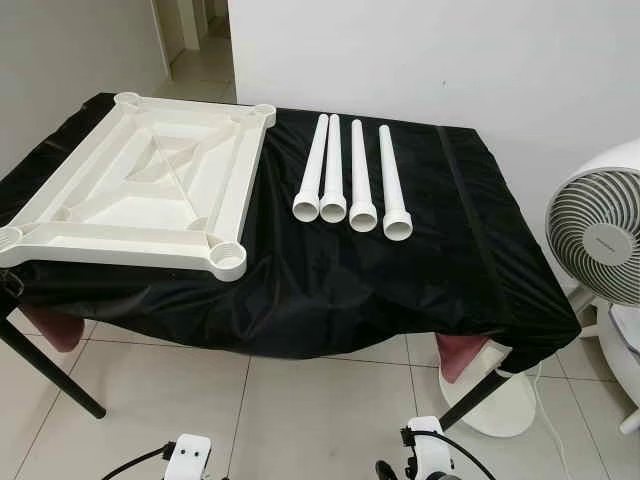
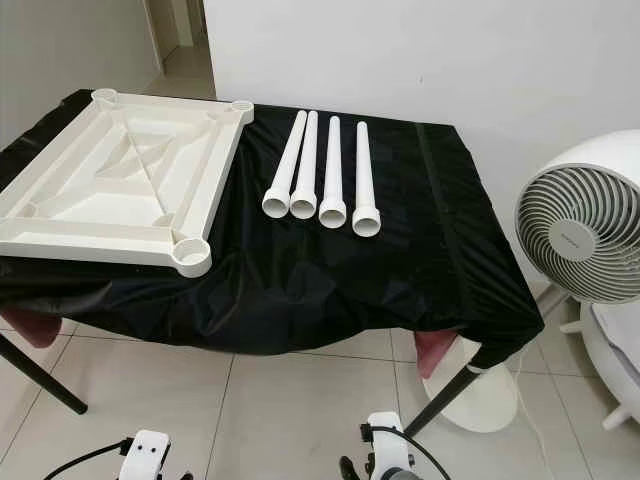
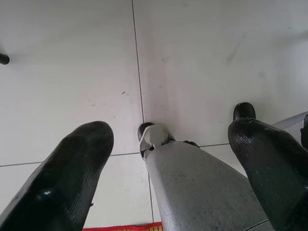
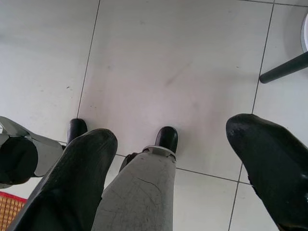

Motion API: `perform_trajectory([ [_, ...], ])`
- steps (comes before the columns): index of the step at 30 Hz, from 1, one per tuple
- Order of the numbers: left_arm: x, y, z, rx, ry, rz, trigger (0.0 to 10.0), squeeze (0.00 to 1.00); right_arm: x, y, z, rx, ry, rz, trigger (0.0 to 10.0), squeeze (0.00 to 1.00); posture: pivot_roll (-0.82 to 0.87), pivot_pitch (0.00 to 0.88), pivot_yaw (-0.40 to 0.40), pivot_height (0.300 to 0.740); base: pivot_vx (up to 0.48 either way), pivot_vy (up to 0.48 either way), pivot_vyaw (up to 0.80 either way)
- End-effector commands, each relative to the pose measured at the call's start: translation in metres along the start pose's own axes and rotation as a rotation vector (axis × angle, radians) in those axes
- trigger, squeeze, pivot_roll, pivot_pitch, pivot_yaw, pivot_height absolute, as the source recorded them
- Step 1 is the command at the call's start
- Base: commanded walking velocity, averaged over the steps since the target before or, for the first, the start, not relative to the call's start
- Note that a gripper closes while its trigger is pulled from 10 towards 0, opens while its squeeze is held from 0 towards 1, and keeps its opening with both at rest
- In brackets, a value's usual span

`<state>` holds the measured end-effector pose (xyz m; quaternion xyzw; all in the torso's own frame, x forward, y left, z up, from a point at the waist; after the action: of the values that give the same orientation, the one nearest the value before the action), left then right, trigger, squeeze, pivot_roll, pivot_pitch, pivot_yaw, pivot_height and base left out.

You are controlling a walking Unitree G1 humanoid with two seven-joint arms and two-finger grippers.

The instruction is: Building children table

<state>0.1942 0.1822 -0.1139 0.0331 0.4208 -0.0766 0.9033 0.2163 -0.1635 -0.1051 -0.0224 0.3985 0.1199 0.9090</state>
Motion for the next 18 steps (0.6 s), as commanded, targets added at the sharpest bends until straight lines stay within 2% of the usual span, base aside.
perform_trajectory([
  [1, -0.0119, 0.0174, -0.0363, 0.103, 0.131, 0.070, 10.0, 0.00, -0.0004, 0.0138, -0.0120, -0.191, 0.124, 0.170, 10.0, 0.00, 0.06, 0.000, -0.075, 0.740, 0.000, 0.000, 0.00],
  [18, -0.0117, 0.0189, -0.0347, 0.109, 0.127, 0.072, 10.0, 0.00, 0.0001, 0.0135, -0.0103, -0.201, 0.122, 0.172, 10.0, 0.00, 0.07, 0.000, -0.076, 0.740, 0.000, 0.000, 0.00],
])
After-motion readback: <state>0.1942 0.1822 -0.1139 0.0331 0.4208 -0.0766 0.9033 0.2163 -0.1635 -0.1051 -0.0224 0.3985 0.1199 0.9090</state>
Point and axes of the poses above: a point about 5 cm out from each wrist's last joint towards the gripper, its own x axis pointing out of the wrist towards the gripper, its own z axis along the axis of the wrist's last joint, y = z × x, the point moved 4 cm from there along x, pointing out of the wrist towards the gripper, and after that the axes turned 2 degrees about -x, right-handed, at the moved point
